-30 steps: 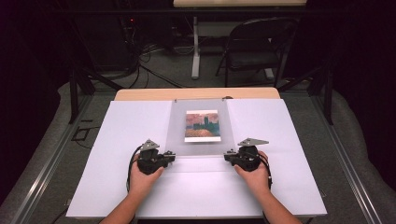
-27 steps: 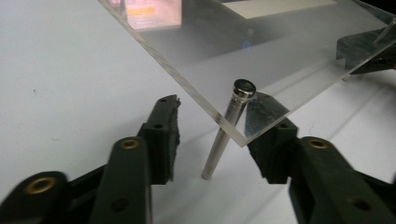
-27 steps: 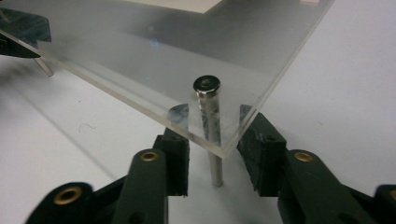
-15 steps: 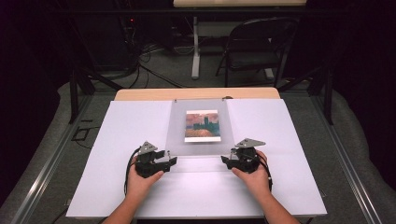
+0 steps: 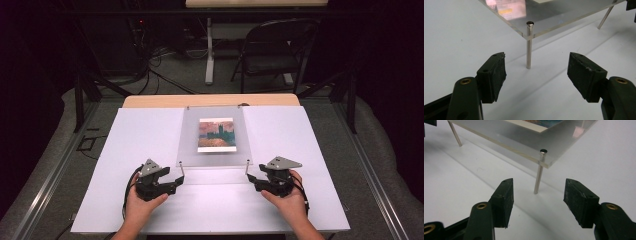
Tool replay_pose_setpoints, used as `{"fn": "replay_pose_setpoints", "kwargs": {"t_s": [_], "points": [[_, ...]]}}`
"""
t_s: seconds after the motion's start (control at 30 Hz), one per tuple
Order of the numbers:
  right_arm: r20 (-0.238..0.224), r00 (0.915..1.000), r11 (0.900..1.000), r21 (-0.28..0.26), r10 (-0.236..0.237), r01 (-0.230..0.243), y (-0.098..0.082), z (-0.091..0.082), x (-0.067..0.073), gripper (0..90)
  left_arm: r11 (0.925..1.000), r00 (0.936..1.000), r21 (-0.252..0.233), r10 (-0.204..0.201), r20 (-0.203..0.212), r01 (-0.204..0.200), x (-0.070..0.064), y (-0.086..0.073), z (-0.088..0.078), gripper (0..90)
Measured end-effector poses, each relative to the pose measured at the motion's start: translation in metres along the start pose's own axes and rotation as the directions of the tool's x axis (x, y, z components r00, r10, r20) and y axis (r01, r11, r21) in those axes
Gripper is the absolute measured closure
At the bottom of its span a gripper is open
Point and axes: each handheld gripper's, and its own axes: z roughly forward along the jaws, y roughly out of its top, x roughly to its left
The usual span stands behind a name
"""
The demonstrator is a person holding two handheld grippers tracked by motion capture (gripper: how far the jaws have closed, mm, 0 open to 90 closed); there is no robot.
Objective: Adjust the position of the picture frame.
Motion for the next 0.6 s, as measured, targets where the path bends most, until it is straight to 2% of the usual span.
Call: {"fn": "replay_pose_setpoints", "kwargs": {"t_s": [0.17, 0.3, 0.33, 0.43, 0.47, 0.57, 0.6], "points": [[-0.01, 0.999, 0.999, 0.015, 0.043, -0.042, -0.009, -0.014, -0.007, 41.2, 1.0, 0.9999, 0.002, -0.002, -0.012, 0.002, 0.004, -0.006, -0.012, 31.3], [-0.005, 0.9983, 0.998, -0.007, 0.058, -0.058, -0.013, -0.02, -0.009, 41.3, 0.9998, 0.9997, -0.016, -0.015, -0.017, 0.014, 0.006, -0.007, -0.019, 31.2], [0.0, 0.9978, 0.997, -0.03, 0.066, -0.066, -0.012, -0.023, -0.011, 41.0, 0.9996, 0.9997, -0.024, -0.017, -0.017, 0.016, 0.008, -0.007, -0.021, 31.3], [0.002, 0.9976, 0.996, -0.053, 0.069, -0.069, -0.012, -0.023, -0.012, 40.7, 0.9992, 0.9994, -0.03, -0.027, -0.02, 0.027, 0.012, -0.008, -0.022, 31.3], [-0.007, 0.9971, 0.996, -0.048, 0.075, -0.075, -0.013, -0.022, -0.012, 40.9, 0.9988, 0.9989, -0.029, -0.041, -0.022, 0.04, 0.014, -0.008, -0.023, 31.4], [-0.013, 0.9976, 0.997, -0.036, 0.069, -0.069, -0.014, -0.019, -0.01, 40.9, 0.9988, 0.999, -0.031, -0.039, -0.021, 0.038, 0.015, -0.009, -0.022, 31.4], [-0.013, 0.9985, 0.998, -0.024, 0.052, -0.053, -0.014, -0.017, -0.01, 41.0, 0.999, 0.9992, -0.031, -0.033, -0.022, 0.033, 0.015, -0.009, -0.022, 31.4]]}}
